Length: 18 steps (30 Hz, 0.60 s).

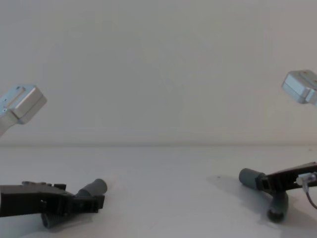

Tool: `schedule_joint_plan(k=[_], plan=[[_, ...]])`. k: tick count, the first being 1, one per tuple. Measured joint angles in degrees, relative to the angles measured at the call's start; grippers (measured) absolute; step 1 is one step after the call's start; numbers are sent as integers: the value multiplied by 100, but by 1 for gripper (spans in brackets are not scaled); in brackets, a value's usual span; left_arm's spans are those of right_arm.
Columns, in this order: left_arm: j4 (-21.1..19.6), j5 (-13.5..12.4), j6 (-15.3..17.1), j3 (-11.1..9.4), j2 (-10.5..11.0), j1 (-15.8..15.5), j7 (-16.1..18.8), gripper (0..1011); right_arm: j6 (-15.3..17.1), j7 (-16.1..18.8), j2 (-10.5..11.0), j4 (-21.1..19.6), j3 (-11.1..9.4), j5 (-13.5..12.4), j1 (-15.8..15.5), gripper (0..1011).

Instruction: Use both hands to pick up one end of the pipe from the table, align the ends, and insert them.

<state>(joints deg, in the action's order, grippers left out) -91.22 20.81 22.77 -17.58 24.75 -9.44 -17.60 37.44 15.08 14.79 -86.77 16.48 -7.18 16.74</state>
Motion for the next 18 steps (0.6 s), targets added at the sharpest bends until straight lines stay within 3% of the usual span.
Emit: schedule_joint_plan(k=[18], plan=[[-5, 93, 128, 32, -74, 24, 84, 965, 0, -1, 0, 0, 0, 0, 0, 141]])
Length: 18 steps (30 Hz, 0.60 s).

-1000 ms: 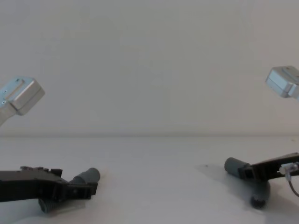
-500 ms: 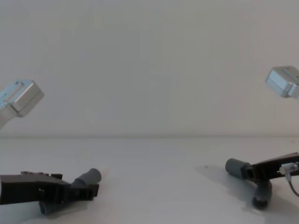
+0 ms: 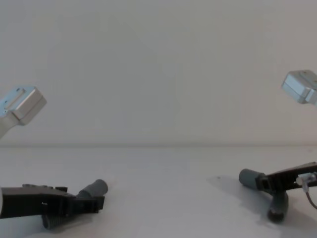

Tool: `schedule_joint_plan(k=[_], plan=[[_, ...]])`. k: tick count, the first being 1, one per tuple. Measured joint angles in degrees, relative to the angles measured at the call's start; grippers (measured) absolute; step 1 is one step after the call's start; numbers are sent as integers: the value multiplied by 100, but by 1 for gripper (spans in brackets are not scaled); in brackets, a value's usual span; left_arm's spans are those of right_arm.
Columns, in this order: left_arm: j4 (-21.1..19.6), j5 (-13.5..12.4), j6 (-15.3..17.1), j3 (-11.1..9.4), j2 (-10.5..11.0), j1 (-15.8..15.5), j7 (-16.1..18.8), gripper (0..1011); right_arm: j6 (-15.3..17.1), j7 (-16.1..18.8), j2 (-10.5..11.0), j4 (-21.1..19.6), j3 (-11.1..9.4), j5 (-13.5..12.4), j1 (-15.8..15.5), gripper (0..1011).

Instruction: Use both hands to pick up one end of the pipe from the table, align the ends, and insert them.

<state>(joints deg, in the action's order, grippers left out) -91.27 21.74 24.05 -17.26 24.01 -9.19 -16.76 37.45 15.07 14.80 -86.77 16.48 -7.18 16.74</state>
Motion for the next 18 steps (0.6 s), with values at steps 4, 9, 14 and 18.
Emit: schedule_joint_plan(k=[4, 9, 14, 18], plan=[[1, 7, 11, 3, -5, 4, 6, 882, 0, 0, 0, 0, 0, 0, 0, 141], [2, 13, 24, 7, -11, 7, 11, 739, 0, 0, 0, 0, 0, 0, 1, 134], [3, 16, 31, 12, -13, 9, 14, 588, 0, 0, 0, 0, 1, -1, 0, 134], [4, 18, 35, 13, -15, 11, 15, 464, 0, 0, 0, 0, 0, -1, 0, 134]])
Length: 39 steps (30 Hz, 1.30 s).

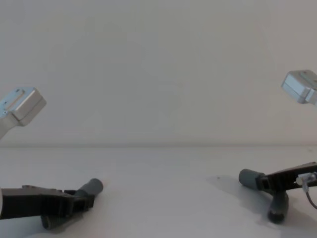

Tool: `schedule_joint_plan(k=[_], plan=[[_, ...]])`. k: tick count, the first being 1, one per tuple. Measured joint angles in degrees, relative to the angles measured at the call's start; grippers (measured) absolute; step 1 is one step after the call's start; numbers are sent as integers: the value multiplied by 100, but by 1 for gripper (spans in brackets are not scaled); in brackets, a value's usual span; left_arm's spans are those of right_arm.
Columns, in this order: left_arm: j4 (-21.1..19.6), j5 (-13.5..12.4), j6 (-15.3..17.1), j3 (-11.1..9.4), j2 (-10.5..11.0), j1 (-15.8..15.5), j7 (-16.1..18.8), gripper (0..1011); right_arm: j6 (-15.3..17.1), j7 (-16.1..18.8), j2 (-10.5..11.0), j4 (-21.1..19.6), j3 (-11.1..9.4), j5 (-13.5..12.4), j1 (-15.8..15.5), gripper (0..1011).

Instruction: Use both hands to pick up one end of the pipe from the table, align the ends, and insert them.

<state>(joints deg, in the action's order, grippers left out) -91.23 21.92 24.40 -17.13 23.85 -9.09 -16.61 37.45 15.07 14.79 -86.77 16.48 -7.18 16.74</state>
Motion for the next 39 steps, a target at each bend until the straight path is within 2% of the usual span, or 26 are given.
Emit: schedule_joint_plan(k=[3, 7, 39], plan=[[1, 2, 3, 0, -2, 1, 2, 387, 0, 0, 0, 0, 0, 0, 0, 134], [2, 3, 5, -1, -3, 2, 5, 355, 0, 0, 0, 0, 0, 0, 0, 134], [6, 3, 13, -8, -4, 6, 7, 343, 0, 0, 0, 0, 0, 0, 0, 132]])
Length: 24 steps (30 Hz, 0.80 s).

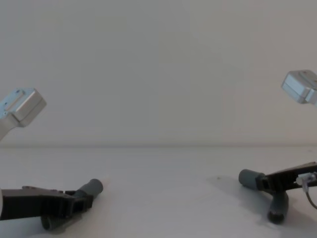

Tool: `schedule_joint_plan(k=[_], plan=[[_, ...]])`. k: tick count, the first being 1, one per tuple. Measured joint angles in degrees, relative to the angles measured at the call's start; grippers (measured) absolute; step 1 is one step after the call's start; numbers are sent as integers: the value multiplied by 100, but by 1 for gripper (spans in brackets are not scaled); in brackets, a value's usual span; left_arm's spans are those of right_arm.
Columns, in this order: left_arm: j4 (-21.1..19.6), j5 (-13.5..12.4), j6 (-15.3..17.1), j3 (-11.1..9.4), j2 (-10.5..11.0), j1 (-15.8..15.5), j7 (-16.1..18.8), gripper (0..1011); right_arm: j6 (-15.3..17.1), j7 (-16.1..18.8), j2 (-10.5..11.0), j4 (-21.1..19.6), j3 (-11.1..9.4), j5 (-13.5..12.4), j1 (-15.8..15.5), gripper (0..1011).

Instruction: Use both hands to pick up one end of the pipe from the table, align the ends, and insert them.

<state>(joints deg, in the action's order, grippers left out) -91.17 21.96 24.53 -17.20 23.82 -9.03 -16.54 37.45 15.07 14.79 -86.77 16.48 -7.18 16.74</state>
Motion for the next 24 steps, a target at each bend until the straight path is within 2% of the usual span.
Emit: schedule_joint_plan(k=[10, 16, 24], plan=[[7, -4, 0, -20, 28, -24, -17, 345, -8, 0, -2, 1, 3, 14, 1, 132], [82, -15, -139, -54, 75, -91, -126, 345, -163, -20, -6, -19, 14, 72, -12, 132], [249, -155, -476, -206, 239, -351, -434, 343, -653, -84, 29, -84, 0, 193, -87, 132]])
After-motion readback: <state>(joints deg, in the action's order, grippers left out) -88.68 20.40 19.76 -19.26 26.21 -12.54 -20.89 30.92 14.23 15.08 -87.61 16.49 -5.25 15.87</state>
